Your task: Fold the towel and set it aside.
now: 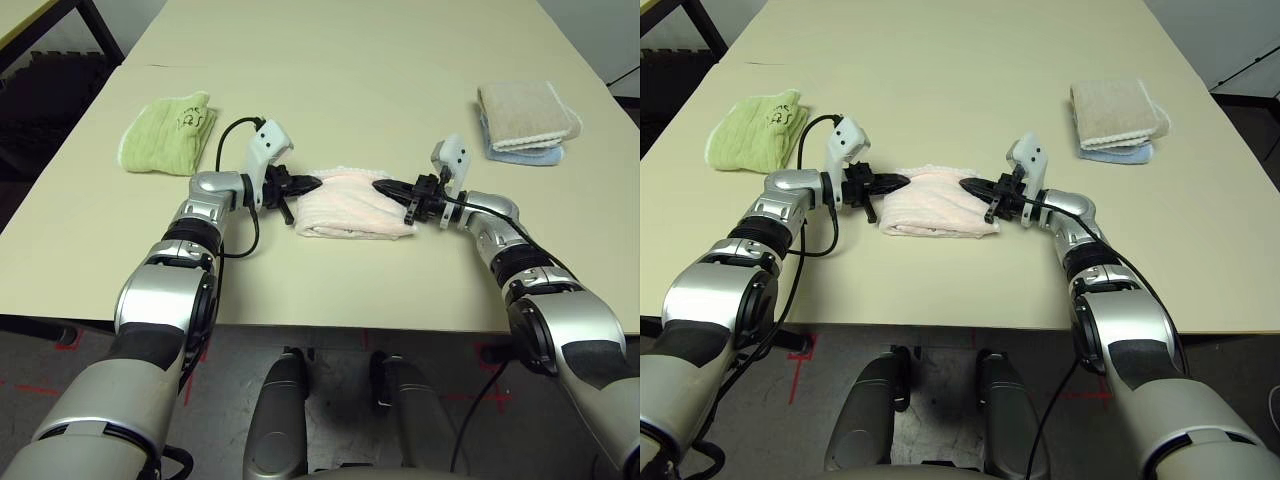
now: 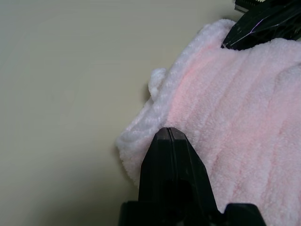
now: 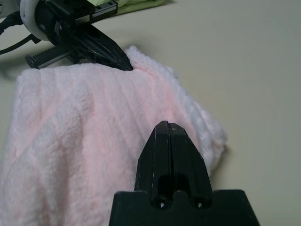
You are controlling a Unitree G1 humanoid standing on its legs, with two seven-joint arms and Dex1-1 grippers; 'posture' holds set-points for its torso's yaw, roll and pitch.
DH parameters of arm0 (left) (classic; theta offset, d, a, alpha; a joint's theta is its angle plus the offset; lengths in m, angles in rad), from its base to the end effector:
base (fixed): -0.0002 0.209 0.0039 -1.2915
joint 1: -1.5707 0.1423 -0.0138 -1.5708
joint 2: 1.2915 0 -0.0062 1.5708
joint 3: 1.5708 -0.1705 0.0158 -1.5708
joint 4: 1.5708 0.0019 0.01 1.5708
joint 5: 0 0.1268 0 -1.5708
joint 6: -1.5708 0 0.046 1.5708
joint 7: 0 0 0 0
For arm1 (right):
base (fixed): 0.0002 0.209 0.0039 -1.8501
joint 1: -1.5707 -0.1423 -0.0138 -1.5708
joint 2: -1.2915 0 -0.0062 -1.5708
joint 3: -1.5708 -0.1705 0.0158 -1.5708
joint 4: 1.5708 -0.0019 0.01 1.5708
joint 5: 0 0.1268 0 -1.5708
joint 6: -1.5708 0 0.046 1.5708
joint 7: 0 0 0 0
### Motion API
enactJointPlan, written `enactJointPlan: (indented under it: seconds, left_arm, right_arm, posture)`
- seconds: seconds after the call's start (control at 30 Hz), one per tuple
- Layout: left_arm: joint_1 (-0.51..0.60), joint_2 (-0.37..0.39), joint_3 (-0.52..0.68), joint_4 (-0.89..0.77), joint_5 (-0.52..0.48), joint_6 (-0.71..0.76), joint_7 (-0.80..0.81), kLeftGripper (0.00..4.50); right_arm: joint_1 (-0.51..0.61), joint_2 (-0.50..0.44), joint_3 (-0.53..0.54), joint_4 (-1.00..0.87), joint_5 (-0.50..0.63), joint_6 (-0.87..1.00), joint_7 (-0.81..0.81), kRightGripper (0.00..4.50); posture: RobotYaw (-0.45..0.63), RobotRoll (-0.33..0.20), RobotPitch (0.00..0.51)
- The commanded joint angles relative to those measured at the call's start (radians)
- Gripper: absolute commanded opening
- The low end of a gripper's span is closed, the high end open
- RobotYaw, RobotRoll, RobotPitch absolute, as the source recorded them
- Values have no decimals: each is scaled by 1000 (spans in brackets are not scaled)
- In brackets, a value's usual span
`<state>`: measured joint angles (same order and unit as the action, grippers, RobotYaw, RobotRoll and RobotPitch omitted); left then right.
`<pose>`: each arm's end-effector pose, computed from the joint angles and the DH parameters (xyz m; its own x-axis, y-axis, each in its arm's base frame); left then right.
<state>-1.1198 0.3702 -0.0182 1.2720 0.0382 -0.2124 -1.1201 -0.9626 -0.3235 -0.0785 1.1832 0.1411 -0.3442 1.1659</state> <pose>0.3447 0.1974 0.1703 0.4948 -0.8175 -0.2946 0.8673 0.4434 0.2264 0.3302 -0.2011 0.1375 0.4890 0.8717 -0.0333 -0.8612 0.4763 -0.1775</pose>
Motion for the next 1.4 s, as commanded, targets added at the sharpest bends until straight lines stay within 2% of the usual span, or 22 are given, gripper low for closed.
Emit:
enactJointPlan:
  seconds: [0.03, 0.13, 0.27, 0.33, 0.43, 0.47, 0.57, 0.7, 0.73, 0.83, 0.87, 0.93, 1.0, 1.1, 1.13, 1.2, 1.27, 1.4]
  left_arm:
    - [16, 25, -16, 6, 20, -32, -73, 11]
    - [19, 40, -15, -32, -6, -88, -216, 11]
    - [18, 54, 45, -136, -118, -74, -396, 11]
    - [38, 68, 57, -208, -155, -53, -432, 11]
    - [125, 82, 54, -356, -202, -1, -468, 11]
    - [154, 88, 47, -402, -213, 15, -478, 203]
    - [218, 113, 25, -514, -242, 62, -493, 922]
    - [242, 155, -3, -585, -278, 103, -494, 2499]
    - [241, 165, -7, -590, -283, 109, -494, 2815]
    - [233, 197, -17, -591, -252, 161, -474, 3972]
    - [233, 209, -23, -600, -243, 212, -454, 4354]
    - [227, 228, -30, -645, -247, 417, -385, 4436]
    - [200, 227, -3, -710, -310, 750, -289, 4436]
    - [122, 243, 49, -773, -444, 1379, -192, 4436]
    - [103, 248, 56, -767, -453, 1492, -155, 4436]
    - [95, 259, 67, -738, -458, 1578, -99, 4436]
    - [109, 278, 54, -723, -460, 1599, -74, 4436]
    - [146, 319, -20, -679, -452, 1587, -83, 4436]
  right_arm:
    - [25, -59, -32, -50, 42, 0, 105, 0]
    - [56, -103, -45, -140, 81, 21, 180, 0]
    - [178, -180, -65, -408, 171, 146, 255, 0]
    - [256, -223, -78, -561, 221, 234, 263, 0]
    - [353, -280, -91, -704, 257, 312, 240, 0]
    - [376, -294, -94, -728, 260, 320, 233, 482]
    - [423, -330, -99, -757, 261, 315, 235, 1382]
    - [450, -380, -83, -728, 242, 267, 287, 2961]
    - [454, -394, -76, -709, 230, 246, 302, 3241]
    - [448, -409, -76, -658, 223, 253, 300, 4377]
    - [445, -409, -77, -655, 230, 278, 295, 4500]
    - [443, -410, -75, -674, 255, 363, 290, 4500]
    - [449, -417, -72, -723, 301, 537, 278, 4500]
    - [461, -451, -47, -795, 346, 761, 294, 4500]
    - [462, -459, -43, -808, 350, 792, 299, 4500]
    - [459, -470, -41, -823, 357, 831, 300, 4500]
    - [453, -476, -42, -822, 351, 824, 303, 4500]
    - [445, -467, -51, -765, 300, 639, 312, 4500]
  posture:
    - [88, 0, 207]
    - [90, 0, 201]
    - [93, 0, 194]
    - [96, 0, 187]
    - [90, 0, 185]
    - [89, 0, 184]
    - [92, 0, 185]
    - [96, 0, 185]
    - [101, 0, 184]
    - [105, 0, 187]
    - [105, 0, 187]
    - [107, 0, 189]
    - [116, 0, 192]
    - [125, 0, 197]
    - [128, 0, 198]
    - [130, 0, 198]
    - [125, 0, 205]
    - [115, 0, 213]
